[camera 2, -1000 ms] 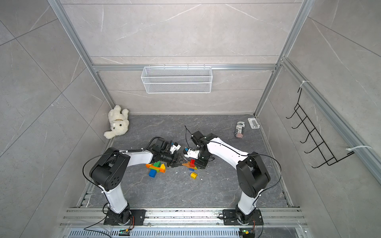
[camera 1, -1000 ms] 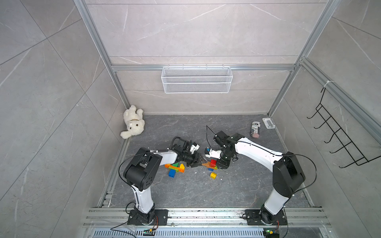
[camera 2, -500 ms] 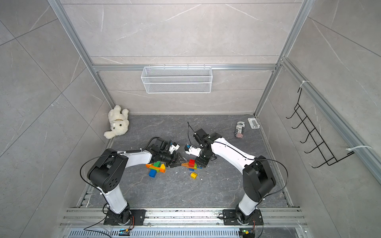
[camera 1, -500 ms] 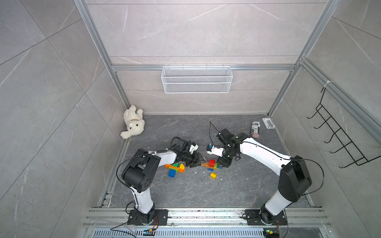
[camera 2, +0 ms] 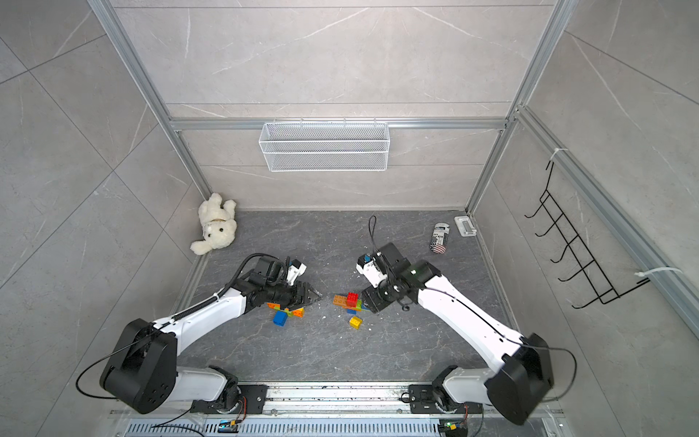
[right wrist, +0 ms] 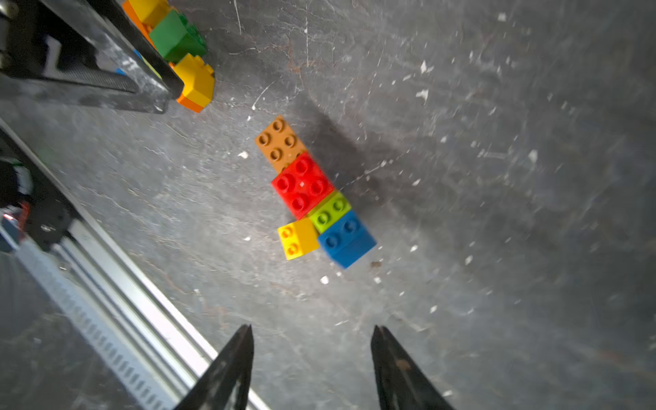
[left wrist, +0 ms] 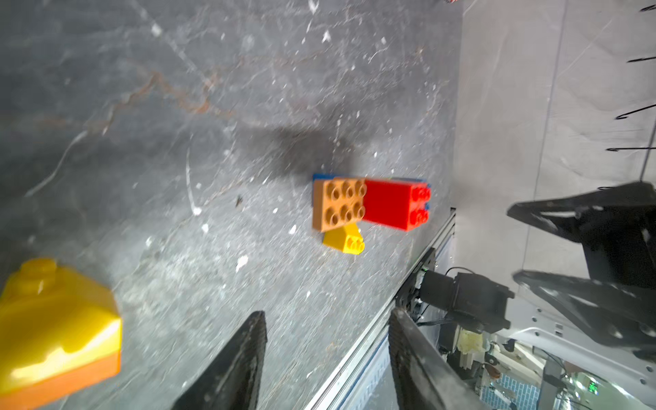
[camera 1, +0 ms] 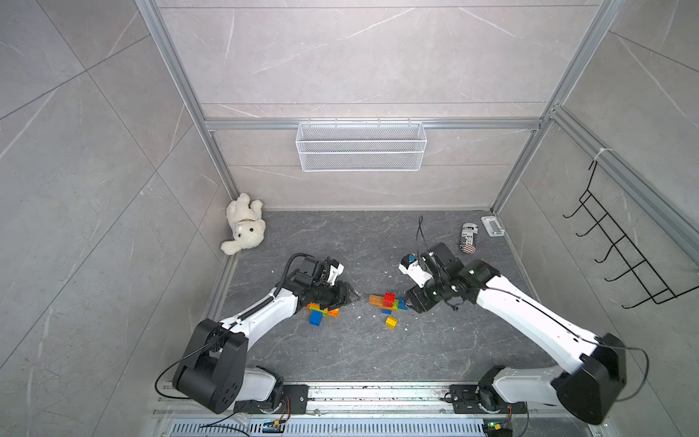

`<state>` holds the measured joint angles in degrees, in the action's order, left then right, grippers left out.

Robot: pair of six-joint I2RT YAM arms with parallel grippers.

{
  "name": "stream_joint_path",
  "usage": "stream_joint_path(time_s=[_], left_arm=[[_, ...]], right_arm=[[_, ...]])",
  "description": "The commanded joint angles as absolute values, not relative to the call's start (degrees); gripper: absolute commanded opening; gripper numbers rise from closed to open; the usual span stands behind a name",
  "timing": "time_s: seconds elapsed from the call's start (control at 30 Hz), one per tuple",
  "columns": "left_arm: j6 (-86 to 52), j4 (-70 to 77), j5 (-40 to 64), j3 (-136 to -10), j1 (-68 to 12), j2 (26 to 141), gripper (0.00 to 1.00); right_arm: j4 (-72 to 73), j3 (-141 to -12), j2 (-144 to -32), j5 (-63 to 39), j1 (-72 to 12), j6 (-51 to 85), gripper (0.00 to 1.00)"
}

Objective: Assemble a fork with lego
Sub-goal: Pick up the lego brick from the center of the board.

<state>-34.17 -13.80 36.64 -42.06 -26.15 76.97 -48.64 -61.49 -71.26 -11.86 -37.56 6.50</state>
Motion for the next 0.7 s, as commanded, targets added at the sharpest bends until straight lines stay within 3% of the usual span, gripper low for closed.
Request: stream_joint_path(time_s=[0.0, 0.27, 0.53, 0.67], left_arm=[[-33.1, -15.9, 35.8, -40.0, -26.7, 73.3, 0.58], [-34.4, -15.6, 22.8, -38.9, -43.0, 75.4, 0.59], [-36.5, -8.5, 7.6, -44.1, -54.3, 84.7, 0.68], [-32.6, -8.0, 3.1, -49.4, -59.0, 90.8, 0.74]], right_arm=[[-42.4, -55.5, -67.5, -12.6, -42.7, 25.1, 0.55], [-39.2, -47.1, -58.1, -2.9, -47.8, 38.6, 0.52], [-46.2, -48.1, -53.2, 3.7, -46.6, 35.6, 0.56], [-45.1, -46.8, -51.1, 0.1, -42.6, 32.6, 0.56]])
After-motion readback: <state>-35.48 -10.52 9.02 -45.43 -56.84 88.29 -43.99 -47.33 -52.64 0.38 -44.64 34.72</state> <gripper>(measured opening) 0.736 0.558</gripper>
